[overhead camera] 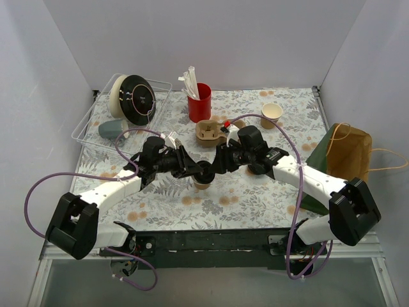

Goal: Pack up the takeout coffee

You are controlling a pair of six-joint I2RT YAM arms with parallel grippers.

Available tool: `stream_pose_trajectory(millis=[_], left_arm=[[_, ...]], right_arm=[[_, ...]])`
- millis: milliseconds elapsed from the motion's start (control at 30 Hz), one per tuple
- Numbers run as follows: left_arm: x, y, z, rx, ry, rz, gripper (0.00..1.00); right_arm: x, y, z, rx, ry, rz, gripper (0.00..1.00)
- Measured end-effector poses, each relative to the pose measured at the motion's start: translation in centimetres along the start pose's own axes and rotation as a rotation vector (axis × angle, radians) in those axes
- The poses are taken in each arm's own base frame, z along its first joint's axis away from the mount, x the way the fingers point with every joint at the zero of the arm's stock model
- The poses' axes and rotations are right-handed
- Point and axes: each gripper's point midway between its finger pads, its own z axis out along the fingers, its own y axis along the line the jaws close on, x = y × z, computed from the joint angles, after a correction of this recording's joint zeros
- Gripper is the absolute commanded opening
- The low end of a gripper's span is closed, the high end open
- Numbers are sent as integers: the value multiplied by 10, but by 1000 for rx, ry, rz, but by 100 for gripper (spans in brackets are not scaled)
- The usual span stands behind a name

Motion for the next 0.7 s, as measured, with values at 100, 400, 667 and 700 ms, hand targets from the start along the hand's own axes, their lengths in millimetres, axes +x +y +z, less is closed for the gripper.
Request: stream_pose_trajectory(millis=[100,400,667,700], left_arm=[[-1,2,1,-16,3,2,21],[-4,4,1,-34,-9,22,35],[-6,16,-1,-105,-21,28,54],[-7,16,-1,-111,-25,30,55]], right_arm=[[3,-2,1,3,7,3,52],[7,-5,5,10,24,11,51],[13,-7,10,12,44,12,50],[13,-6,11,11,47,11,50]])
